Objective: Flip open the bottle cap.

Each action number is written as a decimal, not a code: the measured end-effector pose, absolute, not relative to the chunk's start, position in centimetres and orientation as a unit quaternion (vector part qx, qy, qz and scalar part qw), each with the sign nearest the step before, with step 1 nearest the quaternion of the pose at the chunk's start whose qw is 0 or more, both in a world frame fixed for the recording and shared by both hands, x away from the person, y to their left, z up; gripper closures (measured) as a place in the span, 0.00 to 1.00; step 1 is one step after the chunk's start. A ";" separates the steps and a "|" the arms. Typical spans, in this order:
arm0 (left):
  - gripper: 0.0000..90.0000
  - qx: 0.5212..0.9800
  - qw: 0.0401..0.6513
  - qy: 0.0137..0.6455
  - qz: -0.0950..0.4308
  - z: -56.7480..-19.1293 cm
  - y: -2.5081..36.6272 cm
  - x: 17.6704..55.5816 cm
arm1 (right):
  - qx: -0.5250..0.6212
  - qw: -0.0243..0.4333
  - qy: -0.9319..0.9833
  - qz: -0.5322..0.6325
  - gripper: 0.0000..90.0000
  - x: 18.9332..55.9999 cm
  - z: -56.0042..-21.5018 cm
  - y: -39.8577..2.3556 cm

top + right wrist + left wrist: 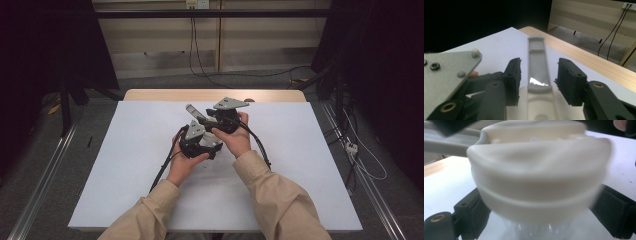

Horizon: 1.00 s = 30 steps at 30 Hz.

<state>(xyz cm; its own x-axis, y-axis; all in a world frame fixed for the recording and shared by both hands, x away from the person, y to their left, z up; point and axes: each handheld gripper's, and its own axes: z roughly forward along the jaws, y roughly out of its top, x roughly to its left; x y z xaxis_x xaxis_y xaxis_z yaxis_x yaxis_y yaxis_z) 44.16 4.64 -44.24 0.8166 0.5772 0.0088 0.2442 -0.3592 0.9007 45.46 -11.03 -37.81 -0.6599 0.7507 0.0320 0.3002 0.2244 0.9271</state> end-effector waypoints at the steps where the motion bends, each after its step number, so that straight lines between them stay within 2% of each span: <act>1: 0.08 0.811 0.503 0.254 0.159 -44.1 4.9 44.0 | 0.351 0.216 0.749 0.518 0.52 45.2 -37.7 -11.3; 3: 0.06 0.817 0.495 0.253 0.155 -43.9 5.3 43.7 | 0.353 0.220 0.746 0.520 0.47 44.6 -37.5 -11.9; 6: 0.09 0.813 0.502 0.254 0.151 -43.9 6.1 43.0 | 0.355 0.224 0.742 0.523 0.38 43.7 -37.3 -12.9; 14: 0.08 0.822 0.494 0.246 0.142 -43.7 8.5 41.5 | 0.346 0.227 0.740 0.530 0.27 40.9 -37.5 -15.1; 20: 0.08 0.819 0.503 0.245 0.124 -43.5 10.7 40.4 | 0.354 0.224 0.738 0.528 0.19 39.0 -38.6 -17.0; 30: 0.07 0.817 0.500 0.255 0.132 -43.5 14.1 39.3 | 0.373 0.221 0.735 0.522 0.11 36.5 -40.9 -19.8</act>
